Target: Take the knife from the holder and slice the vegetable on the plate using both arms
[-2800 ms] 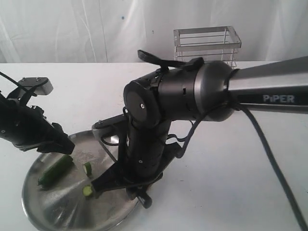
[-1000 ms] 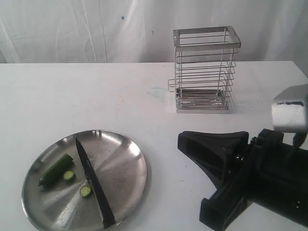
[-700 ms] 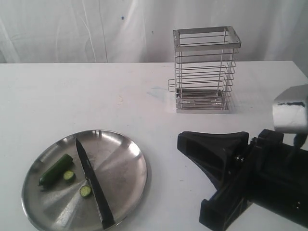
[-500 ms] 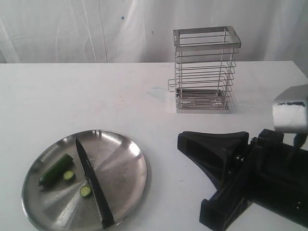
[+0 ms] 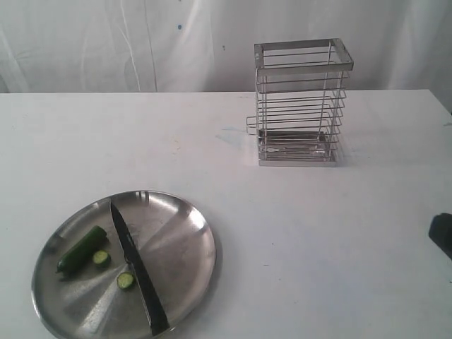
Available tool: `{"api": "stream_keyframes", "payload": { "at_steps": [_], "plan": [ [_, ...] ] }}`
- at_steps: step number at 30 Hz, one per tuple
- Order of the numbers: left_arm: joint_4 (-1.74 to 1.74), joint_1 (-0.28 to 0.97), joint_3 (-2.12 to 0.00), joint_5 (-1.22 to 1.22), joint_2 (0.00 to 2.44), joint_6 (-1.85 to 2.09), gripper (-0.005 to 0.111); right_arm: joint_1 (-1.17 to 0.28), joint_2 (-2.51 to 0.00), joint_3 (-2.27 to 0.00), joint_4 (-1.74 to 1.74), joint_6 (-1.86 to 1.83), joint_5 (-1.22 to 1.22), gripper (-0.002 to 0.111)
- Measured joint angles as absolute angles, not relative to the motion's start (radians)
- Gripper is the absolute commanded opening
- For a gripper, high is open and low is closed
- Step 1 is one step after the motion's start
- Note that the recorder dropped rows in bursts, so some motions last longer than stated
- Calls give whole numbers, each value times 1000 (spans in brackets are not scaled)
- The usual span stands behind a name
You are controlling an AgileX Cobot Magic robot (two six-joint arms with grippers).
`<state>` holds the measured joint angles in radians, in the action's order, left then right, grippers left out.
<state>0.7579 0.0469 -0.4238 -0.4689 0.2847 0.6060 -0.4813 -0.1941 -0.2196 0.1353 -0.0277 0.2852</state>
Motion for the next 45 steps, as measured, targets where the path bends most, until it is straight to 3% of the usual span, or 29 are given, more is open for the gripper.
{"api": "stream_keyframes", "payload": {
  "at_steps": [4, 9, 16, 32, 45],
  "plan": [
    [758, 47, -424, -469, 285, 606, 0, -423, -35, -93, 135, -53, 281, 0],
    [758, 47, -424, -469, 285, 606, 0, -406, -6, -9, 135, -71, 233, 0],
    [758, 47, -424, -469, 285, 606, 0, -402, -6, -7, 135, -73, 348, 0],
    [758, 47, -418, -465, 285, 606, 0, -402, -6, -7, 137, -73, 364, 0],
    [342, 47, -81, -232, 175, 338, 0, -401, -6, -7, 137, -73, 366, 0]
  ]
}}
